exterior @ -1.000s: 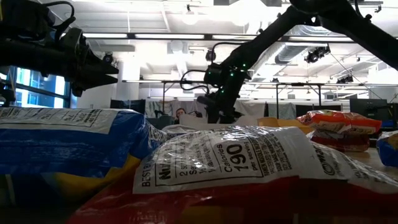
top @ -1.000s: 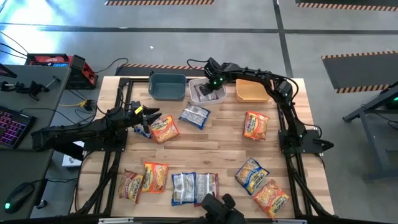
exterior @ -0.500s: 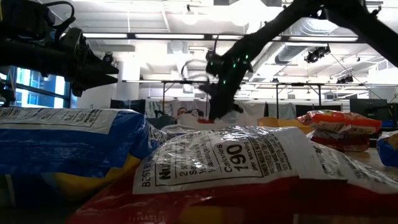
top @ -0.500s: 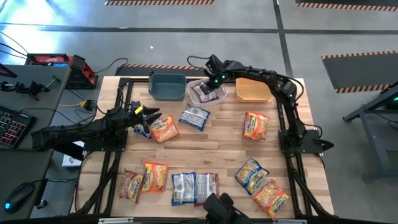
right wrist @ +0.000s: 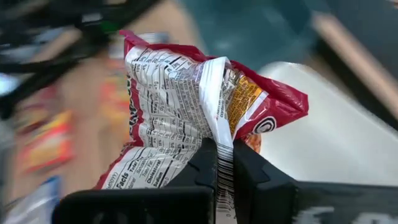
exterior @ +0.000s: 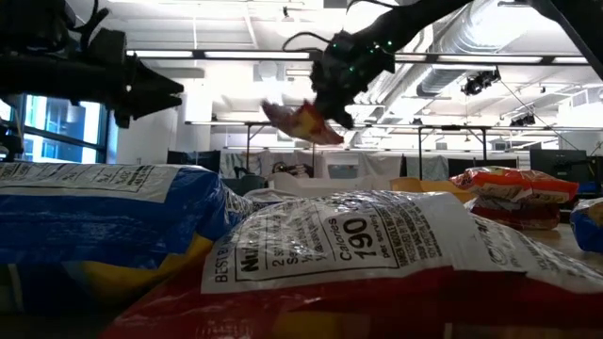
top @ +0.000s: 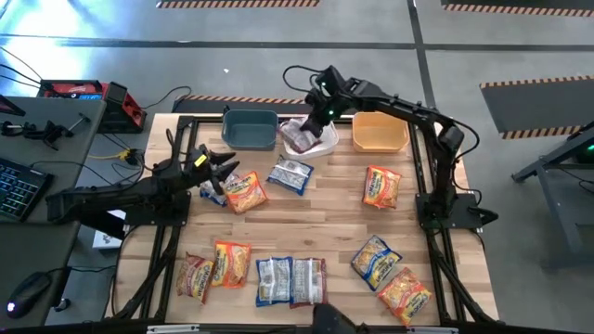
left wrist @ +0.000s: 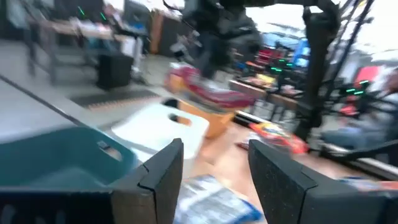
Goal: Sort Maruchan noodles
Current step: Put the top middle red noodle pack into the white bin
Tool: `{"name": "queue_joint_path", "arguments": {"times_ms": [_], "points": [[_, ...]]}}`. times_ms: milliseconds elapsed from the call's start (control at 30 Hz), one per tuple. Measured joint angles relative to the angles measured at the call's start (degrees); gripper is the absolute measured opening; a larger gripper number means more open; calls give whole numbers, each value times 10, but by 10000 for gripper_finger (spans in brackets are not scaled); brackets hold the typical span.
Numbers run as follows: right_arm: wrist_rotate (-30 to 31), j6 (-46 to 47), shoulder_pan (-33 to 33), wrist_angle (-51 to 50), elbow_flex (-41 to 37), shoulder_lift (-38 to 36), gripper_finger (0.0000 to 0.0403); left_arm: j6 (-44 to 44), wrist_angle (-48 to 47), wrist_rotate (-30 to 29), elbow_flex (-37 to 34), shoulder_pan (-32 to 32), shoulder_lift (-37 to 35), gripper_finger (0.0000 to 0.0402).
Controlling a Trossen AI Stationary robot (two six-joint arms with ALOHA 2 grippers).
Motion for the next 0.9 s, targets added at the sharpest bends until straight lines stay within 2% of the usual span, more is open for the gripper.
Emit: {"name": "queue_joint_path", "arguments": {"times_ms": [133,300,400,567,767,900], "points": [[-82,-35,30,45,0,7,0,68,28,-32,15,0,35,200],[-195,-62,69,81,0,6,0,184,32,-17,69,0,93,233],[-228,-78,82,75,0,6,0,263,31,38,114,0,130,242],[-277,-101,94,67,0,6,0,357,10,165,197,-1,200,243],[-285,-101,98,58,0,6,0,407,-77,206,302,-1,315,243],[-285,-120,97,32,0,6,0,412,-103,250,347,-1,384,243]]}}
